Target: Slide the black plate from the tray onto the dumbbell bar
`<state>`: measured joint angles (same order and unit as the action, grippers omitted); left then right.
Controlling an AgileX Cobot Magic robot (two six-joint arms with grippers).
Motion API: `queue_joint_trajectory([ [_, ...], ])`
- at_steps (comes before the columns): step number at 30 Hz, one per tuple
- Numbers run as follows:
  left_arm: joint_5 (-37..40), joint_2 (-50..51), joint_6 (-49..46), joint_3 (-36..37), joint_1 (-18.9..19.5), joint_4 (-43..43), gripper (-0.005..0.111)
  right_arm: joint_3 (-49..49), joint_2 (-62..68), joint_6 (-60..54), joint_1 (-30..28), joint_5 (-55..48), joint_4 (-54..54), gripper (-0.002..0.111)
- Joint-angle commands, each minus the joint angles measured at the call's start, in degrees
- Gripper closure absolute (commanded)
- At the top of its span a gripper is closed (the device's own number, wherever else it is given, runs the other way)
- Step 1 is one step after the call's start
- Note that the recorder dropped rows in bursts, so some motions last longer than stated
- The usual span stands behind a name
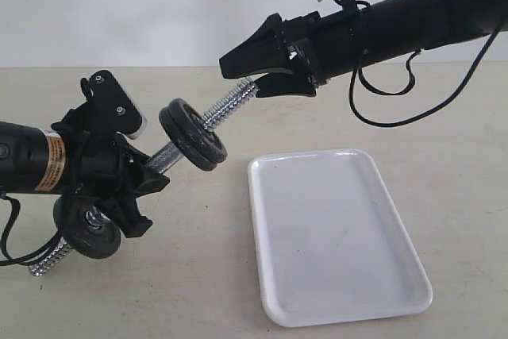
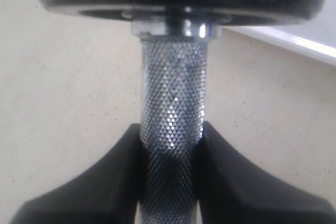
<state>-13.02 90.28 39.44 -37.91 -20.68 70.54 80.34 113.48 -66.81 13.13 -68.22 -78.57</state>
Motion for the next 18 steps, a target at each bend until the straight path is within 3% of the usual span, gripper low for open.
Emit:
queue_joint_trajectory([
  [1, -8.85, -3.59, 0.51, -3.26, -0.06, -3.79, 0.102, 0.36, -0.83, -0.12, -0.02, -0.48, -0.39, 0.003],
  [12, -4.70, -3.59, 2.42, -3.26, -0.06, -3.90, 0.102, 0.36, -0.83, -0.12, -0.02, -0.33, 0.76, 0.007],
  [15, -4.55, -3.59, 3.62, -3.26, -0.06, -4.21, 0.102, 0.36, -0.83, 0.38, -0.02, -0.33, 1.35, 0.027],
  [18, -3.33, -3.59, 4.80, -3.26, -0.06, -5.30, 0.102, 0.36, -0.83, 2.10, -0.02, -0.46, 1.35, 0.064],
])
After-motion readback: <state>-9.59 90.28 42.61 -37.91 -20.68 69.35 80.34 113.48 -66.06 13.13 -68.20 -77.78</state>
